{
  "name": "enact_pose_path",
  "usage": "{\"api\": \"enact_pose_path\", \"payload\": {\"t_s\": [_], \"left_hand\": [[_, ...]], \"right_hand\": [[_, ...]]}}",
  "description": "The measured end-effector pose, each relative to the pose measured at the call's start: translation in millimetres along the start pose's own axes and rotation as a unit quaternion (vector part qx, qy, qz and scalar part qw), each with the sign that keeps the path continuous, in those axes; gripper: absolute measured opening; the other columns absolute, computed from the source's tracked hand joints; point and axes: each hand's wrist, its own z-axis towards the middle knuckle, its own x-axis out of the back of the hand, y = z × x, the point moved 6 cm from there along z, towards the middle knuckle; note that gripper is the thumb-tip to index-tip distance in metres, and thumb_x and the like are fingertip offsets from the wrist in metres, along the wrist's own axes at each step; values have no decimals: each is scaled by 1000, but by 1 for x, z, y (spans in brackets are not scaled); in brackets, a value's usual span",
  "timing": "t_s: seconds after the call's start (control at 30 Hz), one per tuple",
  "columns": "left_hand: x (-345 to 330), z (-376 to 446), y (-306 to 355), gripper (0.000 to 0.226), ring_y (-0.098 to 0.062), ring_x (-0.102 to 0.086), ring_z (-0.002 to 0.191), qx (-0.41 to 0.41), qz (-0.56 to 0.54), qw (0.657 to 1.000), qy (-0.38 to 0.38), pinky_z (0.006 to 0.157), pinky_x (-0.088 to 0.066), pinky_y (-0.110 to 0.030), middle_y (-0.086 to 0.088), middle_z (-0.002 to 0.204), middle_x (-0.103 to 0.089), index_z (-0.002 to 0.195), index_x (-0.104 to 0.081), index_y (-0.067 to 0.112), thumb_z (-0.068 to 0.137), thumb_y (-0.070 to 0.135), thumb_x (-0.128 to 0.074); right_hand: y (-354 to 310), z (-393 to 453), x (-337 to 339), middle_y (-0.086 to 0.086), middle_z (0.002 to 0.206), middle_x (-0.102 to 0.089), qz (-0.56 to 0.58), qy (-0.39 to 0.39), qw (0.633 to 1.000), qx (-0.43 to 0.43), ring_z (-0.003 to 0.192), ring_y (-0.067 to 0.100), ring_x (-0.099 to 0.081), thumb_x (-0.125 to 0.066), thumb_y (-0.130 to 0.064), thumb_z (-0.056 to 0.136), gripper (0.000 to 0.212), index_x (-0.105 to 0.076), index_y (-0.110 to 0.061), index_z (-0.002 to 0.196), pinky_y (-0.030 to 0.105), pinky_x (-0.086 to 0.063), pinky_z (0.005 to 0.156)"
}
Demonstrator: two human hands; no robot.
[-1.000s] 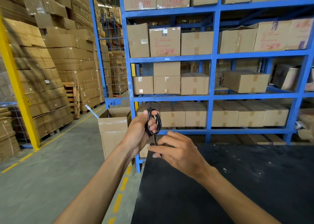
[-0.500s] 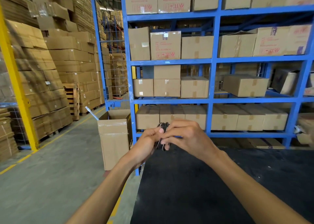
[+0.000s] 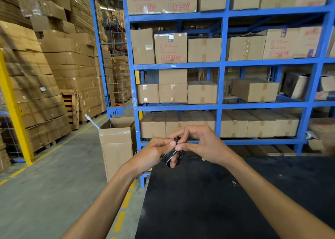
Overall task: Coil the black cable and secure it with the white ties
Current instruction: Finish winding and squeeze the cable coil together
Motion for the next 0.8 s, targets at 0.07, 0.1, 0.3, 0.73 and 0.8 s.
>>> {"api": "enact_pose_path", "payload": {"t_s": [0.07, 0.1, 0.3, 0.73, 0.8], "left_hand": [[1, 1, 3, 42, -19, -57, 63, -7, 27, 1000, 10, 73, -44, -29, -15, 65, -57, 74, -63, 8, 101, 31, -40], [2, 1, 4, 43, -18, -56, 61, -12, 37, 999, 21, 72, -44, -27, -13, 63, -56, 77, -65, 9, 103, 29, -37], [10, 1, 8, 41, -17, -48, 54, -48, 85, 986, 135, 65, -42, -30, 1, 53, -47, 79, -62, 15, 104, 33, -35], [17, 0, 15, 17, -13, -50, 62, -76, 64, 950, 296, 59, -43, -30, -4, 74, -52, 84, -45, 31, 100, 35, -43], [17, 0, 18, 20, -17, -46, 62, -99, 81, 943, 306, 60, -42, -41, -7, 70, -52, 84, -46, 29, 99, 41, -42]], "right_hand": [[-1, 1, 1, -3, 102, -75, 7, 16, 1000, 6, 101, 11, -70, -79, -8, 80, 21, -69, -24, 72, 26, -56, 91], [-1, 2, 2, -1, 99, -75, 15, 30, 999, 10, 98, 13, -71, -79, -7, 79, 17, -70, -21, 74, 30, -58, 89], [4, 8, 2, 5, 92, -74, 34, 116, 993, 14, 92, 17, -71, -82, -10, 75, 11, -73, -15, 76, 37, -61, 83], [-2, 9, -4, -9, 78, -69, 72, 173, 982, 28, 83, 16, -67, -79, -11, 79, 22, -69, -29, 73, 27, -56, 79], [-3, 9, -3, -8, 78, -69, 79, 177, 981, 30, 84, 17, -67, -79, -11, 79, 18, -69, -25, 75, 28, -56, 80]]}}
